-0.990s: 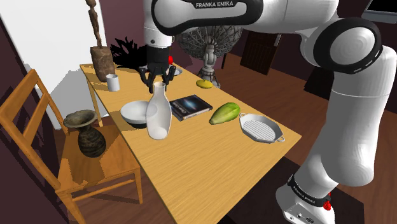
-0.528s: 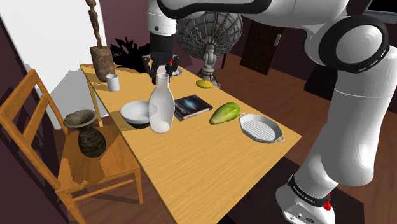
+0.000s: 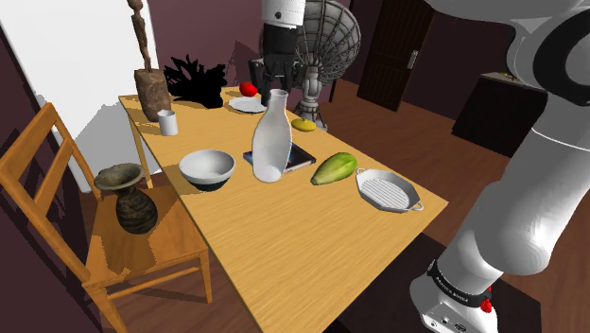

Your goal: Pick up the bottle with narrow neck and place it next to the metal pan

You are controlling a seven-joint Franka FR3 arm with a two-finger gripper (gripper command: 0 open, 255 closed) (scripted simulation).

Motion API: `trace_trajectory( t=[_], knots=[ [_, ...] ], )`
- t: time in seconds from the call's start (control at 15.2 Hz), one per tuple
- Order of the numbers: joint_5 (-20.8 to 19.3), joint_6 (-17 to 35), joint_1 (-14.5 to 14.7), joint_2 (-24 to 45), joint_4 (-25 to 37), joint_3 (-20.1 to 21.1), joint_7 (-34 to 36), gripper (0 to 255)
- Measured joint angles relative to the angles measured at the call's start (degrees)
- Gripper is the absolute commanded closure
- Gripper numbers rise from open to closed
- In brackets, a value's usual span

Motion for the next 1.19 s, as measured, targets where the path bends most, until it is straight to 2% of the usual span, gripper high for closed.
trace_trajectory(
  t=[0.73, 1.19],
  knots=[
    [2.1, -10.5, -4.6, -14.2, -3.8, -5.6, -9.8, 255],
    [1.6, -18.5, -6.9, -19.2, -0.8, -10.0, -16.4, 255]
  ],
)
